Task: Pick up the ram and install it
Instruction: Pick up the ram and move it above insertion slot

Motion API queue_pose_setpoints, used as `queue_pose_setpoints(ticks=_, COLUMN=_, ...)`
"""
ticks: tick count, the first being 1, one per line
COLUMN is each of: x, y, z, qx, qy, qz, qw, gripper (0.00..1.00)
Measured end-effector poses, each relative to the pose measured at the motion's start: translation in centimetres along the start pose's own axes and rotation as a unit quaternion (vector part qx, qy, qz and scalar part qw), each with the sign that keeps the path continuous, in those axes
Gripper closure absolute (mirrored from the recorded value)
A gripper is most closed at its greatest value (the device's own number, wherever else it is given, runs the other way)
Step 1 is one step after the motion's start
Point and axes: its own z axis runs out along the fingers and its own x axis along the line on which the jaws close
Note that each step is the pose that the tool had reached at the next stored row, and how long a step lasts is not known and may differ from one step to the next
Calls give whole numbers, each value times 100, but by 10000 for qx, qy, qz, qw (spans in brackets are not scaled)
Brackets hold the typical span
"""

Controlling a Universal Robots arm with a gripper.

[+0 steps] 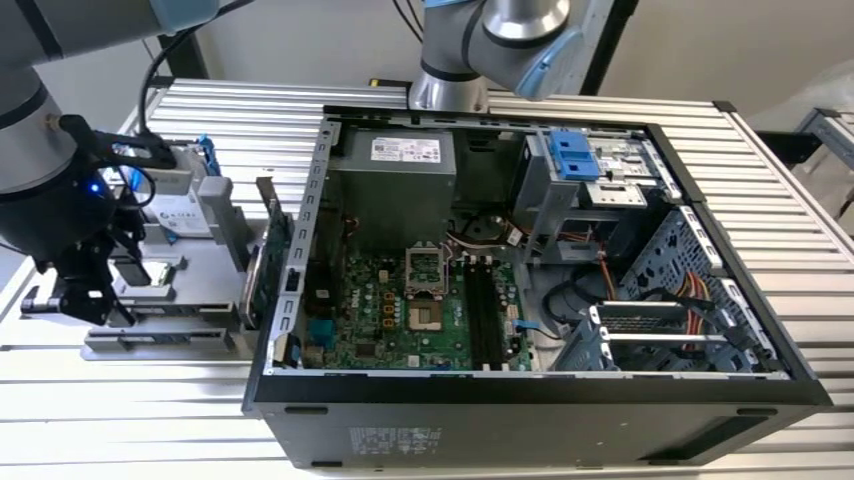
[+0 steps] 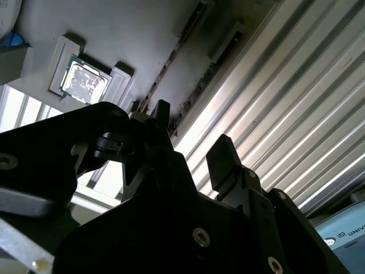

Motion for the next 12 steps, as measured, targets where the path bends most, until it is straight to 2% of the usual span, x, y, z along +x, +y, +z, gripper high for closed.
queue_pose_setpoints(ticks=12, x=1, y=-1, z=116, qx=0, qy=0, qz=1, qw=10000, gripper=0)
